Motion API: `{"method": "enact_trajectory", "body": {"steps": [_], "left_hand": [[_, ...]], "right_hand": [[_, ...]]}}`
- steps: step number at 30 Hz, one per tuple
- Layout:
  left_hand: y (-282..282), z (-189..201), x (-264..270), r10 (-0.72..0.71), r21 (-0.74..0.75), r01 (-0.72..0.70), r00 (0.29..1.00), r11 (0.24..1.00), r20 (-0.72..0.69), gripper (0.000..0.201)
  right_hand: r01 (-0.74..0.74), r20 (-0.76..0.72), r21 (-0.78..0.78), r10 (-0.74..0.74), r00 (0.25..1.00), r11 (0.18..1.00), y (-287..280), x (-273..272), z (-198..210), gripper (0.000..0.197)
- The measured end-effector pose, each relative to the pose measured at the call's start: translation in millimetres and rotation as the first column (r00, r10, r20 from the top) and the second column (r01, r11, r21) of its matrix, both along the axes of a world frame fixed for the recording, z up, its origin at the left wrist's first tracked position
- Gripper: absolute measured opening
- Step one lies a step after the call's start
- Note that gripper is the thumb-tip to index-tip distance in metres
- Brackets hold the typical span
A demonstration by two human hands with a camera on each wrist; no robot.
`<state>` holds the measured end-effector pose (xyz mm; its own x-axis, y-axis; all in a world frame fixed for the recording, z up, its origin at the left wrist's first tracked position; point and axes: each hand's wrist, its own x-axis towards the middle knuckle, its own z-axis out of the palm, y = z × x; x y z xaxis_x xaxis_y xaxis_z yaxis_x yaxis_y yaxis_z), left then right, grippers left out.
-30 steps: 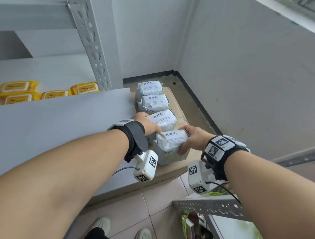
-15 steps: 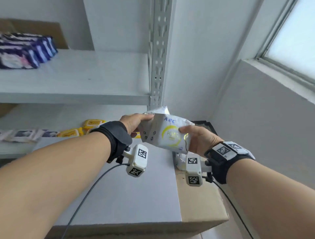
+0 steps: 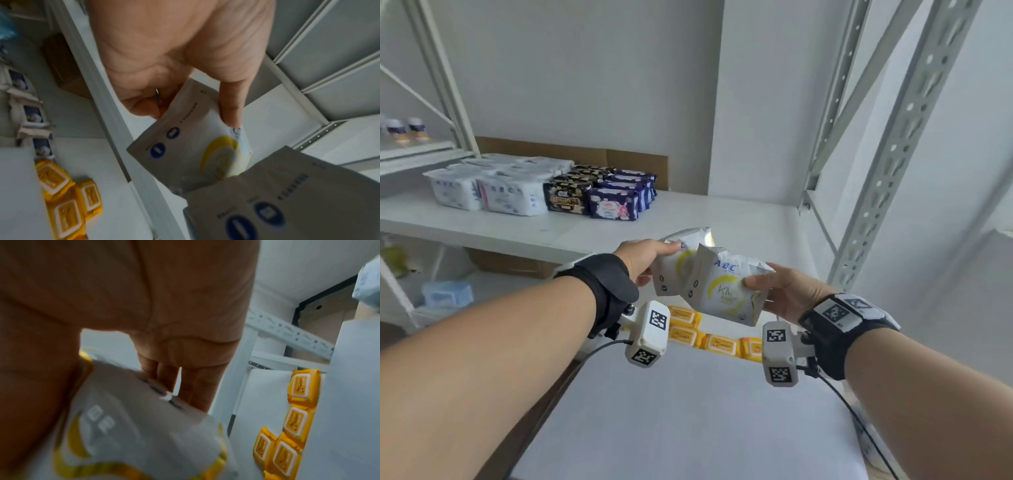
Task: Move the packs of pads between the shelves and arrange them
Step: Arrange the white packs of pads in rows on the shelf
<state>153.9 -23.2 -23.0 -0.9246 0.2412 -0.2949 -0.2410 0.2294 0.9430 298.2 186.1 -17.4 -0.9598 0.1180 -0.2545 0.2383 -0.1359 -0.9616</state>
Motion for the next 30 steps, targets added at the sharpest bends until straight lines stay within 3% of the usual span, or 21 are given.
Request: {"method": "enact_trajectory", "body": {"steps": [5, 13, 23, 27, 30], "left_hand": [[-81.5, 17.7, -60.7, -0.044, -0.044, 0.041, 0.996, 0.998, -0.073, 0.043], [-150.2, 49.4, -144.7, -0.276, -0.176, 0.246, 0.946, 0.953, -0.171, 0.078], [-105.3, 69.6, -229.2, -0.374, -0.196, 0.331, 0.892, 0.923, -0.254, 0.073], [-80.0, 83.5, -268.5, -0.414, -0.186, 0.375, 0.868, 0.908, -0.273, 0.055], [-61.9, 91.6, -301.0, -0.46, -0.238, 0.403, 0.843, 0.884, -0.278, 0.047]], "right_hand": [[0.002, -0.034, -0.009, -0.003, 0.999, 1.0, -84.8, -59.7, 5.0, 0.059], [0.075, -0.039, -0.011, -0.076, 0.996, 0.997, -173.7, -124.9, 12.4, 0.059], [0.231, -0.057, 0.081, -0.227, 0.972, 0.97, -139.4, -193.8, 33.0, 0.072], [0.302, -0.043, 0.08, -0.3, 0.953, 0.95, -114.7, -230.4, 32.9, 0.063], [0.341, -0.044, 0.078, -0.338, 0.94, 0.937, -97.2, -259.0, 31.1, 0.069]]}}
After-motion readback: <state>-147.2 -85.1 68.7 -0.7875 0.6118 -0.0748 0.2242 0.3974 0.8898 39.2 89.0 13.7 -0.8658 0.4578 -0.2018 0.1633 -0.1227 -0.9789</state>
